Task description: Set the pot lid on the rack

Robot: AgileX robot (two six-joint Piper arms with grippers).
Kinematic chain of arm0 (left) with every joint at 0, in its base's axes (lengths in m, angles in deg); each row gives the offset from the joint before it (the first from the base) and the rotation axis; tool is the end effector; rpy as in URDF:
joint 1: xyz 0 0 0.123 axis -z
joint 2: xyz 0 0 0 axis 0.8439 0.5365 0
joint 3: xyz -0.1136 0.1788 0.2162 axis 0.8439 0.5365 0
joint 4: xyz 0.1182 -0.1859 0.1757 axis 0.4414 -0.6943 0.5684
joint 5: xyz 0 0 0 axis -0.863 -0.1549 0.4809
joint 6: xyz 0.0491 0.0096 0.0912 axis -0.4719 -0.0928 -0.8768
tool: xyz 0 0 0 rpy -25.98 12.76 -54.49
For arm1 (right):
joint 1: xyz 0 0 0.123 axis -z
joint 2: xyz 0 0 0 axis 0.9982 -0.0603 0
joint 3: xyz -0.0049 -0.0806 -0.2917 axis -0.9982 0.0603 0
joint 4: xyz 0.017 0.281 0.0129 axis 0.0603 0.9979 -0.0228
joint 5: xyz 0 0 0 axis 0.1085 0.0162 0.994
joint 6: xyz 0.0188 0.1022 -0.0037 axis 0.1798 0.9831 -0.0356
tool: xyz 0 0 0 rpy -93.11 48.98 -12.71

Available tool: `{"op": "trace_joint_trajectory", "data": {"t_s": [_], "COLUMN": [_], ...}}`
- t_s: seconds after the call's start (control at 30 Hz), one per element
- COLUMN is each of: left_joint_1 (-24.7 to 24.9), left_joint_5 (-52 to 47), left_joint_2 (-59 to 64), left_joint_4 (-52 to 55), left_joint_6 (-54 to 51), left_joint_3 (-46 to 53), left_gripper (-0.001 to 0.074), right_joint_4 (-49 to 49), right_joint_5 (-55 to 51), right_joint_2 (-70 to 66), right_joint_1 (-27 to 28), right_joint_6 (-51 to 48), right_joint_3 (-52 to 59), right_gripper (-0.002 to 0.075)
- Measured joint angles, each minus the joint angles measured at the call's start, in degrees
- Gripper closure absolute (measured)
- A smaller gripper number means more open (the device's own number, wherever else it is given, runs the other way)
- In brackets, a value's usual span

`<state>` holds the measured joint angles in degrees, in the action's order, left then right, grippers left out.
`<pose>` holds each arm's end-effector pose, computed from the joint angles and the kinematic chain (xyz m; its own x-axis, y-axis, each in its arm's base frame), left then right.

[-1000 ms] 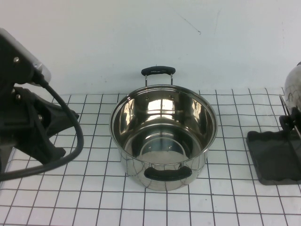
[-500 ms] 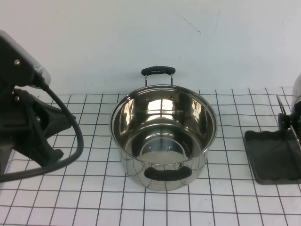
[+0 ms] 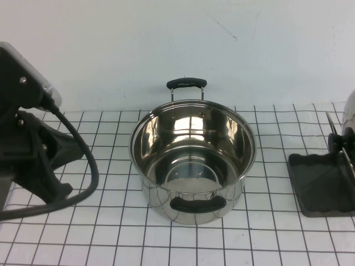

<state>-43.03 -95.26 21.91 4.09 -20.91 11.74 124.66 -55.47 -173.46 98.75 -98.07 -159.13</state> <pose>0.2218 -0.0975 0.3652 -0.3362 0.5011 -0.7974 0.7272 0.6762 0.1183 0.3552 -0.0152 0.2847 -0.7668 -0.2908 -0.5723 -0.5161 0.8094 0.2802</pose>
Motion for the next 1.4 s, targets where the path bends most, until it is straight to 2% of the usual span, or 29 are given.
{"op": "trace_joint_trajectory", "data": {"t_s": [0.5, 0.97, 1.4], "left_joint_1": [0.00, 0.00, 0.00], "left_joint_5": [-2.14, -2.14, -2.37], "left_joint_2": [0.00, 0.00, 0.00], "left_joint_4": [1.00, 1.50, 1.92], "left_joint_6": [0.35, 0.70, 0.70], "left_joint_3": [0.00, 0.00, 0.00], "left_gripper": [0.0736, 0.0736, 0.0736], "right_joint_4": [-11.21, -16.22, -21.86], "right_joint_5": [-2.99, -6.35, -7.44], "right_joint_2": [0.00, 0.35, 7.50], "right_joint_1": [0.00, 0.00, 0.00], "right_joint_6": [9.05, 14.19, 17.64], "right_joint_3": [-3.03, -4.19, -4.31], "right_gripper": [0.0308, 0.0321, 0.0327]}}
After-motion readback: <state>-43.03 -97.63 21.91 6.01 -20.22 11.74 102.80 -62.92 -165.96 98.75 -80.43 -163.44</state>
